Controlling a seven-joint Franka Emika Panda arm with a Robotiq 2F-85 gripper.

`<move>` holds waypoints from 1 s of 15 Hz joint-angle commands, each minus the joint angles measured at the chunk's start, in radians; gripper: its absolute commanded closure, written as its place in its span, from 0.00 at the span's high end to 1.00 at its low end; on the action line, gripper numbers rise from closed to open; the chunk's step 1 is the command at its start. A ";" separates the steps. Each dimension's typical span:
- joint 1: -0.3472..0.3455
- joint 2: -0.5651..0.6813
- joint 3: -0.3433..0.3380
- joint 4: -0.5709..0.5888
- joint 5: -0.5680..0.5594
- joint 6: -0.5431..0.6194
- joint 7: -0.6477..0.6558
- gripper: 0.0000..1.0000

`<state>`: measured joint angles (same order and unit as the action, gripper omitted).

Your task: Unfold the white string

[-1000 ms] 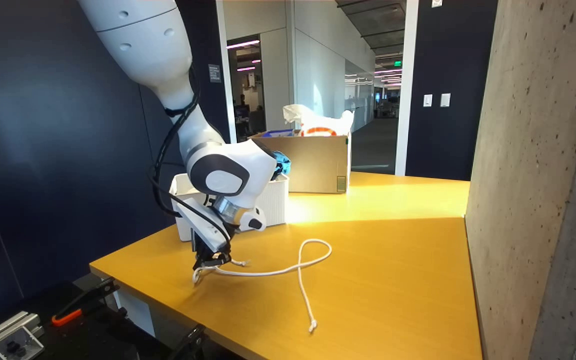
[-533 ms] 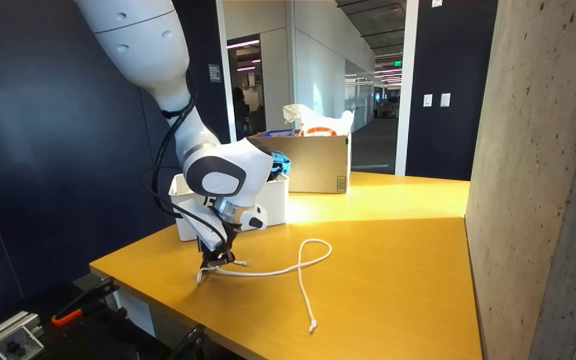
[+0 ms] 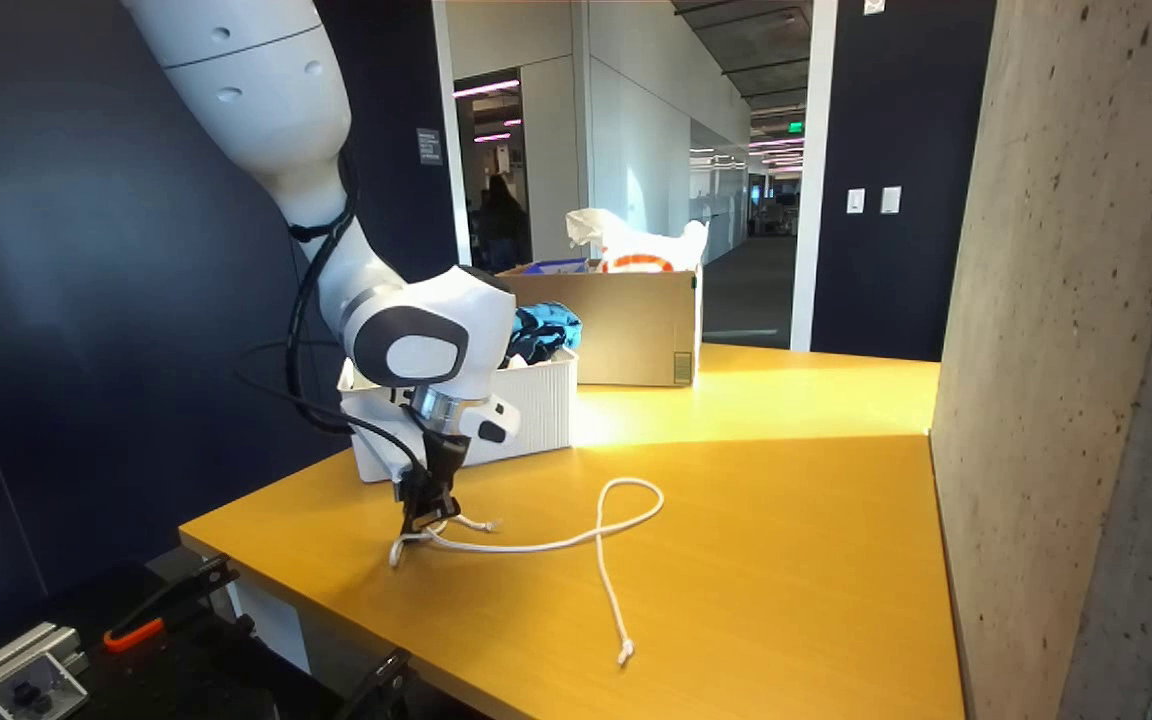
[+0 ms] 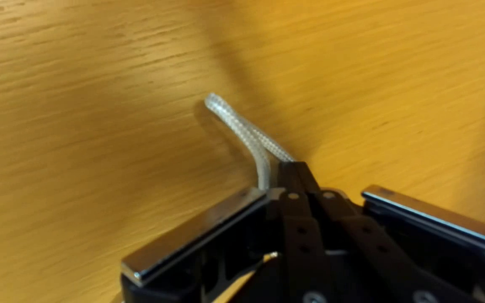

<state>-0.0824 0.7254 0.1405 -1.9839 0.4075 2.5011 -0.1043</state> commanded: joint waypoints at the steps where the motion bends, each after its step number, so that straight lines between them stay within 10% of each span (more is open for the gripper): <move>1: 0.060 -0.061 -0.048 -0.069 -0.050 0.046 0.119 0.00; 15: 0.071 -0.095 -0.106 -0.116 -0.086 0.079 0.225 0.00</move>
<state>-0.0249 0.6342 0.0517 -2.1026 0.3501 2.5723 0.0726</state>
